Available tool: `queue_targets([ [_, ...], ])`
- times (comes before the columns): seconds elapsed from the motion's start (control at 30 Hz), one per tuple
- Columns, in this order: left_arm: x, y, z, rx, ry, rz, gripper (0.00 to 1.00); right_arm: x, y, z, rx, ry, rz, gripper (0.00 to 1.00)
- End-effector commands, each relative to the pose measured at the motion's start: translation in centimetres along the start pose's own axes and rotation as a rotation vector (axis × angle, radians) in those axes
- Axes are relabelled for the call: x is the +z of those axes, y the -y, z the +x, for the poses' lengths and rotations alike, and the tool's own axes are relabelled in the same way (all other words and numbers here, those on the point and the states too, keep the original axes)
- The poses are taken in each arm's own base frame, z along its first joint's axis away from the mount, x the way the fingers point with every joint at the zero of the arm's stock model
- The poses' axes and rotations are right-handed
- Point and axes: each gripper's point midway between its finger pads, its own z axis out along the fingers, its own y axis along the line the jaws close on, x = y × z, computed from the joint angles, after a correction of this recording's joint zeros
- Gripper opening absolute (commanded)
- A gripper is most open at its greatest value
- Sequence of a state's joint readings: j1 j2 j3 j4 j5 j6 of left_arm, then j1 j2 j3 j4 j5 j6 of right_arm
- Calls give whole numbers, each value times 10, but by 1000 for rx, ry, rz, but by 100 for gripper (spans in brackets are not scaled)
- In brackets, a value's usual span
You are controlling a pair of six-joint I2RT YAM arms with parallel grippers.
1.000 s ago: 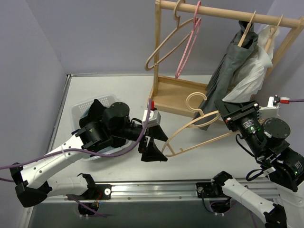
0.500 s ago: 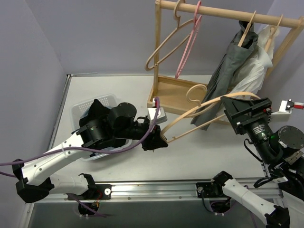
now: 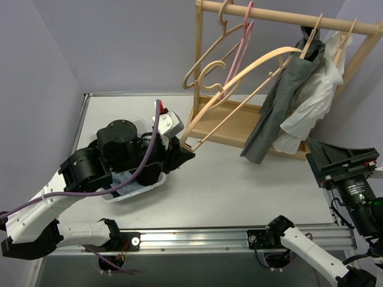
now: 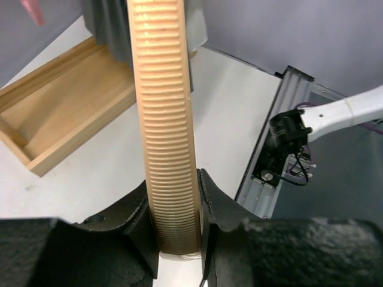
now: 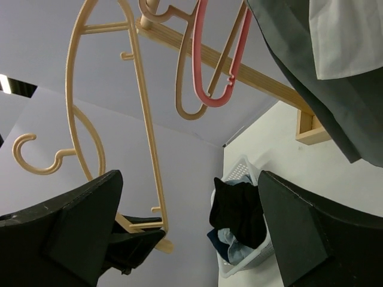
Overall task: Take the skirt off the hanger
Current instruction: Place the hanger at the clothesline.
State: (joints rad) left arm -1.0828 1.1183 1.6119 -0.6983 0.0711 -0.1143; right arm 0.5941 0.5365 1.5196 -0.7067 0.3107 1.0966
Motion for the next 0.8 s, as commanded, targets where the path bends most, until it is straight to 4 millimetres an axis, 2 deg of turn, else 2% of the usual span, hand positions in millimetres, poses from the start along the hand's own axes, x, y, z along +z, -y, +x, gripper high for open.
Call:
queue_targets([
  [0.0, 7, -25, -6, 17, -39, -135, 2, -12, 4, -19, 24, 69, 10, 91],
  [0.03, 22, -35, 3, 9, -88, -188, 2, -14, 5, -20, 30, 75, 10, 91],
  [0.07, 22, -37, -10, -6, -70, -212, 2, -14, 6, -20, 35, 77, 11, 90],
  [0.1, 26, -40, -4, -28, -112, -236, 2, -16, 6, -22, 39, 83, 6, 90],
  [0.13, 40, -47, 3, -38, -155, -276, 2, -16, 7, -22, 41, 83, 7, 90],
  [0.17, 40, -47, -10, -53, -132, -287, 2, -15, 7, -21, 41, 81, 10, 90],
  [0.23, 54, -50, -4, -80, -169, -308, 2, -15, 7, -20, 39, 76, 13, 89],
  [0.3, 56, -55, -17, -80, -142, -339, 2, -13, 7, -19, 37, 73, 18, 89],
  [0.37, 73, -66, -14, -60, -168, -387, 2, -11, 8, -17, 35, 68, 21, 89],
  [0.4, 71, -68, -27, -46, -150, -397, 2, -8, 9, -15, 32, 64, 26, 89],
  [0.43, 91, -75, -15, -32, -200, -418, 2, -7, 9, -13, 34, 58, 23, 89],
  [0.5, 102, -80, -17, -13, -221, -427, 2, -3, 9, -10, 35, 52, 23, 89],
  [0.57, 118, -84, -36, -16, -172, -423, 2, 2, 12, -5, 29, 39, 38, 88],
  [0.6, 123, -86, -38, -14, -167, -420, 2, 4, 14, -2, 26, 33, 49, 88],
  [0.63, 133, -88, -52, -24, -120, -404, 2, 5, 15, -2, 24, 32, 54, 88],
  [0.67, 135, -98, -57, -45, -101, -409, 2, 6, 15, -2, 23, 33, 60, 88],
  [0.73, 150, -107, -62, -71, -62, -392, 2, 7, 17, -1, 27, 33, 68, 88],
  [0.77, 158, -114, -56, -83, -76, -391, 2, 6, 17, -2, 29, 37, 69, 87],
])
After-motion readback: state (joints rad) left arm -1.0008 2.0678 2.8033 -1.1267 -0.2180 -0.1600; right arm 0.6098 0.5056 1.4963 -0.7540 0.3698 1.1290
